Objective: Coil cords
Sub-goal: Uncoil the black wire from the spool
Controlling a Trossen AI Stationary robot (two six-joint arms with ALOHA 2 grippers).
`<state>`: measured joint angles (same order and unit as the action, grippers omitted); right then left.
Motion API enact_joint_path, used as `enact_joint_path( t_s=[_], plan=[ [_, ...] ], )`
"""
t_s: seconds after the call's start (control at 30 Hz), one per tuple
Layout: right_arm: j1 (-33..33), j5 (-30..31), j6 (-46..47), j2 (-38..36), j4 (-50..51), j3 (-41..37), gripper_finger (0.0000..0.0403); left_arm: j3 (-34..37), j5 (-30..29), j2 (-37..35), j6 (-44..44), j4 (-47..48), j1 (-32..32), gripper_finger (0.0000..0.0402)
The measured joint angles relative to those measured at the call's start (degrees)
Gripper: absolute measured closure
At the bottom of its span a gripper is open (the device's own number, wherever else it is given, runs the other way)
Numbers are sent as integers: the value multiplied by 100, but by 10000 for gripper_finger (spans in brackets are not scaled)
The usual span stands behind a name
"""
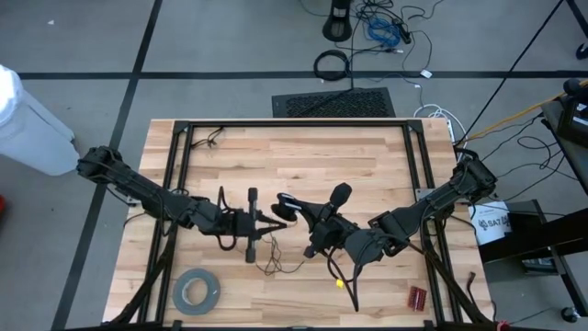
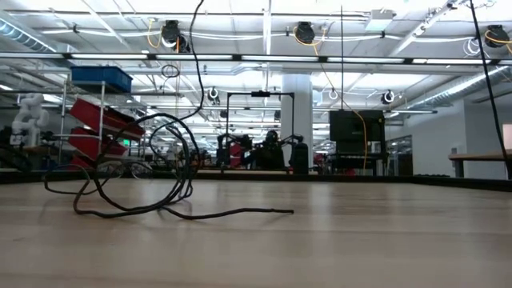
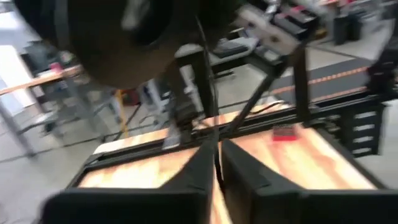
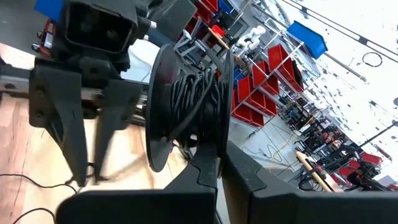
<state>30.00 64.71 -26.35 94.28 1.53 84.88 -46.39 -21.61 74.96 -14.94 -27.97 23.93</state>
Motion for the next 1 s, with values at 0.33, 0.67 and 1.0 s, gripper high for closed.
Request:
enact_joint_path(
  t_s=[0.33, 0.67, 1.0],
  plan=[
    [0, 0, 176, 0, 364, 0, 403, -347, 661, -161, -427, -9, 318, 398],
    [192, 9, 177, -4, 422, 0, 403, -354, -915, -1365, -692, 1328, 945, 400],
    [318, -147, 12, -39, 320, 205, 403, -354, -1662, -2365, 638, 3081, 1340, 379]
  ],
)
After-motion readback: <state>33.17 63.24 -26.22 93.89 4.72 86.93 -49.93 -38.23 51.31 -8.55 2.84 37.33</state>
